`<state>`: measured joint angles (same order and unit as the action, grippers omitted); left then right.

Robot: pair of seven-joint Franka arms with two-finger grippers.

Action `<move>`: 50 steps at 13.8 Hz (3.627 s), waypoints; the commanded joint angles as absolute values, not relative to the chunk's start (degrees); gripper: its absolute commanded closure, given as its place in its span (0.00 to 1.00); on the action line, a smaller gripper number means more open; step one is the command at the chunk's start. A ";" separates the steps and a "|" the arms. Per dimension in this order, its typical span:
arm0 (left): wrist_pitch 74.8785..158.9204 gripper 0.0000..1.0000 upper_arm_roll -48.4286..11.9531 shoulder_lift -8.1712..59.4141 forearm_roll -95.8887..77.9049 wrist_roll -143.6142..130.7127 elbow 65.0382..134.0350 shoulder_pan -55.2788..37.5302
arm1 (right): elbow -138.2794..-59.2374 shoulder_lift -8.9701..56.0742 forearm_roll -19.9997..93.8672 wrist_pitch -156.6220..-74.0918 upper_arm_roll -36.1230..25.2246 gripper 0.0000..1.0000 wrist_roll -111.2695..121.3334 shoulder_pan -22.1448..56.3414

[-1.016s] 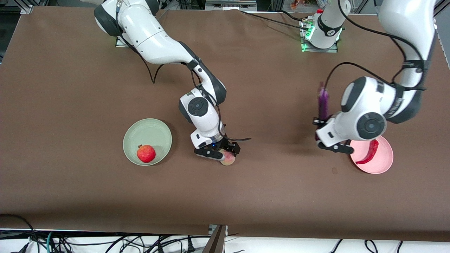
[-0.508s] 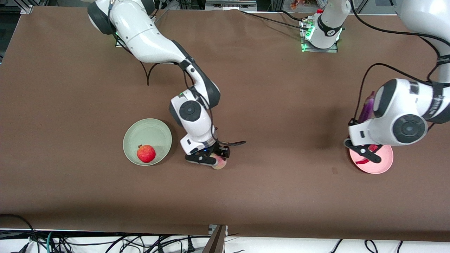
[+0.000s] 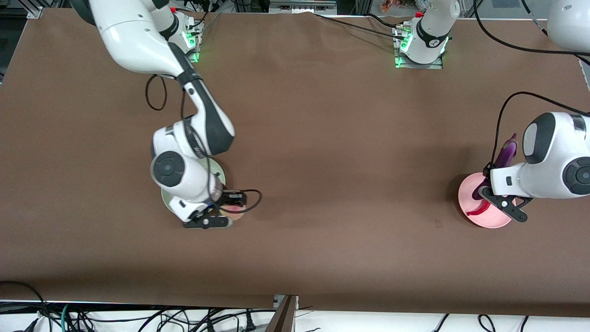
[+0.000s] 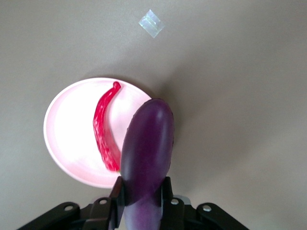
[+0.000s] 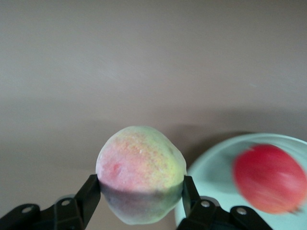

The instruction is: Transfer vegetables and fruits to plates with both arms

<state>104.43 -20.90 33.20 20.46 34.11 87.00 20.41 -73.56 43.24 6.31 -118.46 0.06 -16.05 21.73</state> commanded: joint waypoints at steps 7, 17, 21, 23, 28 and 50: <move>116.46 0.94 -19.86 41.40 29.00 35.59 87.80 22.41 | -107.92 26.19 6.94 -132.08 -1.76 0.16 -10.29 21.45; 115.66 0.00 -20.56 39.74 28.04 35.60 88.59 24.08 | -100.20 15.93 7.12 -115.08 -5.97 0.00 -8.00 21.27; 110.32 0.00 -24.16 31.84 24.97 33.93 87.46 23.56 | -95.28 7.76 6.33 -99.33 -9.13 0.00 -7.12 21.27; 107.24 0.00 -26.01 28.23 22.77 29.82 87.19 23.55 | -95.01 3.71 6.07 -96.00 -9.32 0.00 -5.80 21.27; 88.73 0.00 -30.40 20.93 17.95 18.91 79.57 23.55 | -89.65 4.74 4.39 -90.97 -11.33 0.00 -4.14 21.18; 92.55 0.00 -0.97 -4.05 0.09 3.08 97.47 -0.88 | -87.46 4.13 3.78 -88.68 -0.09 0.00 -3.34 8.61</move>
<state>93.34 -0.51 -4.18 0.65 3.44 97.02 0.13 -89.34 4.08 4.48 -90.26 -1.30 -4.10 9.85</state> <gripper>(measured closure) 0.000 0.000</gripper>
